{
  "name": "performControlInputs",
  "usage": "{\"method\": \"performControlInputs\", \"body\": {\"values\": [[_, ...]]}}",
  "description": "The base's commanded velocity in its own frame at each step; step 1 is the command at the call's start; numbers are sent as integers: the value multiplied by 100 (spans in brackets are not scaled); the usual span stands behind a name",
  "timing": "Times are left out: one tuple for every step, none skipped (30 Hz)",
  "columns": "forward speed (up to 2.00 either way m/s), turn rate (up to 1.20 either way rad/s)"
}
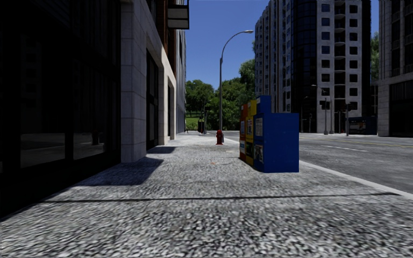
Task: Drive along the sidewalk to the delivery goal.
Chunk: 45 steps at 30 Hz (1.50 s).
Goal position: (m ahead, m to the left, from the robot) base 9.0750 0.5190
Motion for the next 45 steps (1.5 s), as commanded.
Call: {"method": "performControlInputs", "body": {"values": [[200, 0], [200, 0], [200, 0], [200, 0], [200, 0], [200, 0], [200, 0], [200, 0], [200, 0], [200, 0], [200, 0], [200, 0], [200, 0], [200, 0], [200, 0], [200, 0], [200, 0], [200, 0], [200, 0], [200, 0], [200, 0], [200, 0], [200, 0], [200, 0], [200, 0], [200, 0], [200, 0], [200, 13], [200, 30], [200, 30], [200, 35], [200, 34], [200, 32], [200, 32], [200, 31], [200, 30], [200, 30], [200, 0], [200, 0], [200, 0], [200, 0], [200, 0], [200, 0], [200, 0], [200, 0]]}}
